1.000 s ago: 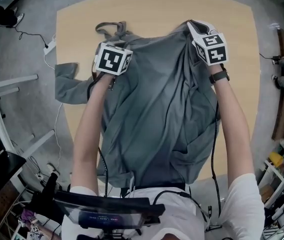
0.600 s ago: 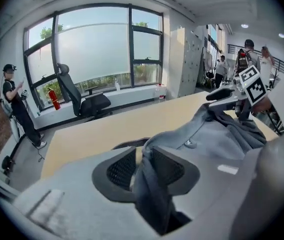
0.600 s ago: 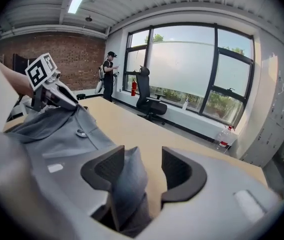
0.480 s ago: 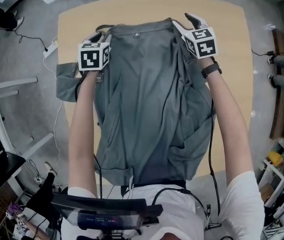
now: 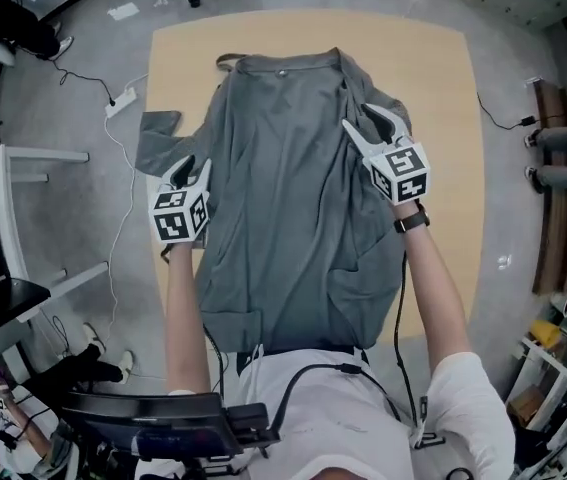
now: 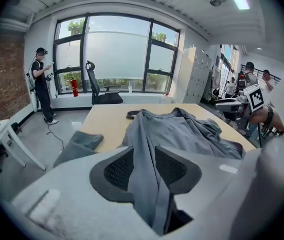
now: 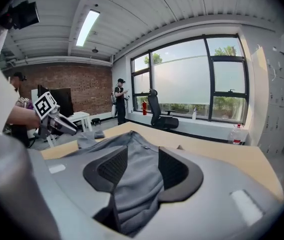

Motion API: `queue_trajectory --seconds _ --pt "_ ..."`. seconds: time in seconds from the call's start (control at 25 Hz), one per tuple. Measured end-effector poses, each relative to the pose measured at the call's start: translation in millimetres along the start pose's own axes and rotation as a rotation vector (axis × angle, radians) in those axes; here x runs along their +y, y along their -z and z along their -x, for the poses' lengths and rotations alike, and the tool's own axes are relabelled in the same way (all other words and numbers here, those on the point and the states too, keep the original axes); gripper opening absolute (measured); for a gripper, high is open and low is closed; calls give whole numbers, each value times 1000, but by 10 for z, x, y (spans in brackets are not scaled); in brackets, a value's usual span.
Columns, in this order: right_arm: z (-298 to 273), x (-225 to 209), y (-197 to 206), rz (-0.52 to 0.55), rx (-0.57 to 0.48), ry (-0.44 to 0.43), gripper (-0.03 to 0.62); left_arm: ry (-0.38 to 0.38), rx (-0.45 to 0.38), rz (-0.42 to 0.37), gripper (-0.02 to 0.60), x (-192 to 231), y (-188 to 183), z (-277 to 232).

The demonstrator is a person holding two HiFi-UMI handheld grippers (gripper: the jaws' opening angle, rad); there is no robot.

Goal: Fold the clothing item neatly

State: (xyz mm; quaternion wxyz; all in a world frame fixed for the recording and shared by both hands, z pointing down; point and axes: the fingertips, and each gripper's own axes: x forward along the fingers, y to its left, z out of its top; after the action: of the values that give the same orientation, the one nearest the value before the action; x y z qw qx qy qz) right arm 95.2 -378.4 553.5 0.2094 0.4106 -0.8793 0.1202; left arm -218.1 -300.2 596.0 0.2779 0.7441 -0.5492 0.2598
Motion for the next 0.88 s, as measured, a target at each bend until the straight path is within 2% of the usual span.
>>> queue_trajectory --seconds 0.16,0.36,0.52,0.64,0.88 --pt "178 676 124 -126 -10 -75 195 -10 40 35 144 -240 603 575" --pt "427 1320 322 -189 19 -156 181 -20 -56 95 144 -645 744 1075" --pt "495 1798 419 -173 46 -217 181 -70 -111 106 143 -696 892 1588" --pt "456 2085 405 -125 62 -236 181 -105 -137 146 143 -574 1220 2007" --pt "337 2321 592 -132 133 -245 176 -158 -52 230 143 -459 2260 2510"
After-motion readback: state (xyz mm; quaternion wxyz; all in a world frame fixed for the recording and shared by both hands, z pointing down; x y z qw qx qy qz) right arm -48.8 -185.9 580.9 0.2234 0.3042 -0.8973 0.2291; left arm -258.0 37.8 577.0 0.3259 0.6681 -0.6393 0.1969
